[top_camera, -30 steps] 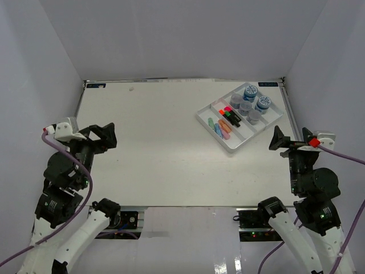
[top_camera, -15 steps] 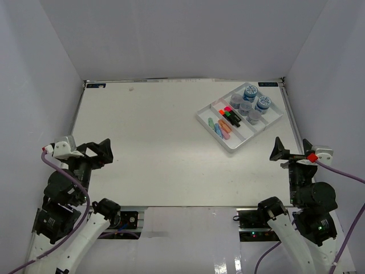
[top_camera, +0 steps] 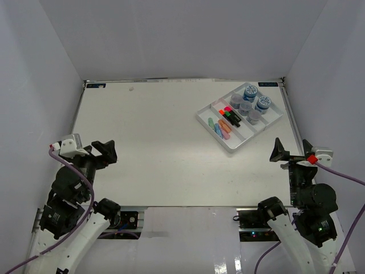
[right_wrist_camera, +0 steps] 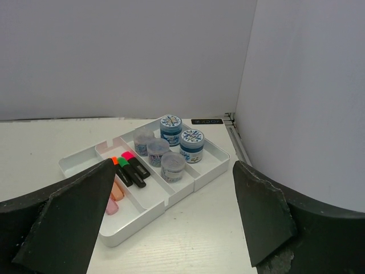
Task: Sort the stationery into containers
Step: Reset both arms
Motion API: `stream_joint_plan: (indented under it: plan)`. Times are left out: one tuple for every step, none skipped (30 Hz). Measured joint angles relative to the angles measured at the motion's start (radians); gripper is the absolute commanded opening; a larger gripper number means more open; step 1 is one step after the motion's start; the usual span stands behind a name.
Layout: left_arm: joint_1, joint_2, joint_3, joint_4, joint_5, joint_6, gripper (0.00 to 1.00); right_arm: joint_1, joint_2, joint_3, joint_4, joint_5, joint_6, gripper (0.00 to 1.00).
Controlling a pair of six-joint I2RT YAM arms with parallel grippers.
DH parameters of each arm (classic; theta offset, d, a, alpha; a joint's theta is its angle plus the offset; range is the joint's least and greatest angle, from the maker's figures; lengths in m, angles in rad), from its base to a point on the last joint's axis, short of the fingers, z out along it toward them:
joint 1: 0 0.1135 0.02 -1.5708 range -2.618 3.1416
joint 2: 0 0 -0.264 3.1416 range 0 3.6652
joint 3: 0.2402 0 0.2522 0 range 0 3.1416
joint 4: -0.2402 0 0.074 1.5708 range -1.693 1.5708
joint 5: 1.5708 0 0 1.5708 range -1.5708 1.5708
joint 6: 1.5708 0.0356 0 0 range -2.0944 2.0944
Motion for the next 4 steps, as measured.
stream_joint_plan:
  plan:
    - [0.0, 0.001, 0.0, 0.0, 0.001, -0.002, 0.98, 0.0, 0.0, 0.0, 0.0, 0.0, 0.0, 0.9]
    - [0.0, 0.003, 0.0, 0.0, 0.002, -0.003, 0.98, 0.0, 0.0, 0.0, 0.0, 0.0, 0.0, 0.9]
    - [0.0, 0.005, 0.0, 0.0, 0.003, -0.005, 0.98, 0.0, 0.0, 0.0, 0.0, -0.001, 0.0, 0.9]
    - [0.0, 0.008, 0.0, 0.0, 0.003, -0.008, 0.98, 0.0, 0.0, 0.0, 0.0, -0.002, 0.0, 0.9]
